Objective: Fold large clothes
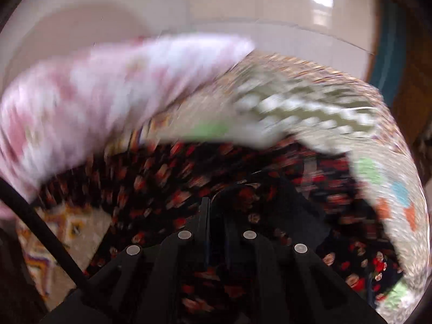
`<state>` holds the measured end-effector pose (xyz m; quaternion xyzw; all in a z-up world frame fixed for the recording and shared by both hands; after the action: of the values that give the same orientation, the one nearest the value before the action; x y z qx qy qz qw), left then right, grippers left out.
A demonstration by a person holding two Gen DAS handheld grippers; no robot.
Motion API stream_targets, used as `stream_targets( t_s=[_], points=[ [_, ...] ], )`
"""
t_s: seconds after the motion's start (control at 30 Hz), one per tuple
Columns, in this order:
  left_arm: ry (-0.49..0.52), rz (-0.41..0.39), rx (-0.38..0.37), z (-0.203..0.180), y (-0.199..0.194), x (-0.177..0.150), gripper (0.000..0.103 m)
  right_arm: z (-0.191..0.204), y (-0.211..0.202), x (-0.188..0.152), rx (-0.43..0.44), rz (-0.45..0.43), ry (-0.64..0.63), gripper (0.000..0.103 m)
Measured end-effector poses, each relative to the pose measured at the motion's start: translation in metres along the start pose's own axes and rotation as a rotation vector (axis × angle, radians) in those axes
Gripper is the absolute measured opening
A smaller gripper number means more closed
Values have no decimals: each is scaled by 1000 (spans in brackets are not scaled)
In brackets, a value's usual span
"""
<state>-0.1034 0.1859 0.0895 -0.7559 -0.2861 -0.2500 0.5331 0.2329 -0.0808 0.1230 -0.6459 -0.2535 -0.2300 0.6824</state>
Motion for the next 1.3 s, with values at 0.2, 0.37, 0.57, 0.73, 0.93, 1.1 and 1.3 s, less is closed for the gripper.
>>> stream_targets(
  t_s=[0.2, 0.37, 0.57, 0.73, 0.93, 1.1, 1.3],
  points=[
    [-11, -12, -5, 22, -9, -4, 76, 89, 72, -53, -51, 140, -178, 56],
    [-25, -15, -29, 29, -8, -5, 76, 127, 59, -75, -75, 79, -357, 59],
    [-46, -1, -44, 33, -3, -9, 76, 135, 17, -88, -49, 29, -458, 60],
    [-66, -7, -41, 41, -4, -10, 76, 116, 8, -75, -35, 44, -352, 60],
    [-120, -8, -22, 67, -4, -12, 76, 162, 9, -51, 60, 44, -339, 65],
    [-181, -11, 4, 95, -5, -16, 76, 254, 28, -42, 190, 57, -395, 69],
    [-226, -2, 31, 121, -2, -22, 76, 372, 57, -58, 83, -48, -715, 75]
  ],
)
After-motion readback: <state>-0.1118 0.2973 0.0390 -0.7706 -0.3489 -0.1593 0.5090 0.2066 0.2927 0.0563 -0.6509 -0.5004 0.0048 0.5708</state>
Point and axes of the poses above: each gripper's, at about its wrist camera, not at the fingertips, and y roughly the way its jaws point, z to its left, x to its top, the point moved 1 cm from there along y, roughly the way its jaws point, and after that the axes turned 2 degrees about -z, right-handed, at the moved point
